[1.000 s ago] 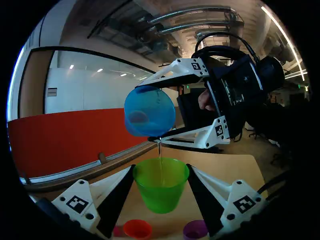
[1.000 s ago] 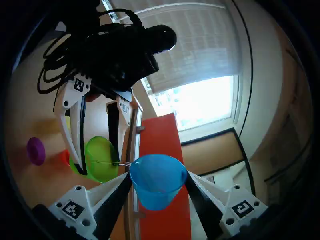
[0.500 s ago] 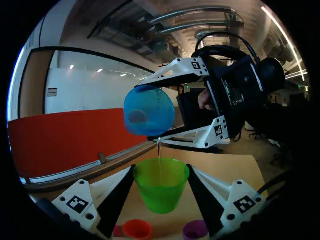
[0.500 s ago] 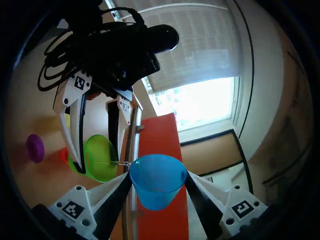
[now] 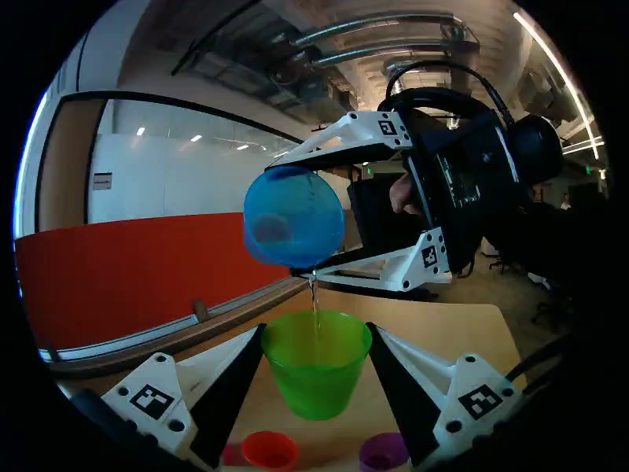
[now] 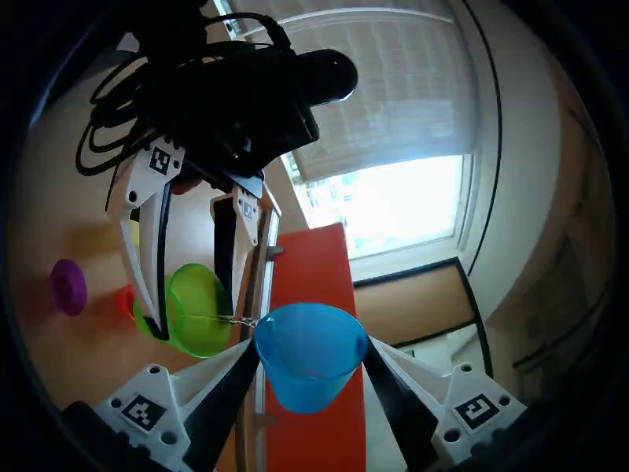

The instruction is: Pour water

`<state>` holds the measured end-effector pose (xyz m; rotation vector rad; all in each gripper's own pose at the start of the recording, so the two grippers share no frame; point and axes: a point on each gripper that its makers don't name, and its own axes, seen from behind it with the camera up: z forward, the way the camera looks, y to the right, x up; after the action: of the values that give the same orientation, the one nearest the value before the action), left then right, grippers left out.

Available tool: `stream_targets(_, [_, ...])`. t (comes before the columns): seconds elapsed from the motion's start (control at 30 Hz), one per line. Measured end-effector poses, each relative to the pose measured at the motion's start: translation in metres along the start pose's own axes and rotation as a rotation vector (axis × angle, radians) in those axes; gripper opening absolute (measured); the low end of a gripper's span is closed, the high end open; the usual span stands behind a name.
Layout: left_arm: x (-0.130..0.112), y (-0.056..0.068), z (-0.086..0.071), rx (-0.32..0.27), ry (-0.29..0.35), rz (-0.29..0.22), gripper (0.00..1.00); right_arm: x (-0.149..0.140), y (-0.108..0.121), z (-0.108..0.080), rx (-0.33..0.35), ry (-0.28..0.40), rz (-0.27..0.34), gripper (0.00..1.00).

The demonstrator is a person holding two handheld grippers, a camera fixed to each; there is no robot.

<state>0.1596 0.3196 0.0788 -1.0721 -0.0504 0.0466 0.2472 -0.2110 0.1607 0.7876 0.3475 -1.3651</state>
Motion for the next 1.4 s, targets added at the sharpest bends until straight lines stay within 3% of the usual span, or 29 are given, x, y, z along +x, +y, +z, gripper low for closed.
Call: stream_targets(1.4, [-0.0006, 0.0012, 0.0006, -0.002, 0.0, 0.002, 0.9, -0.0026, 0.0014, 0.0027, -0.004, -0.012, -0.047, 0.93])
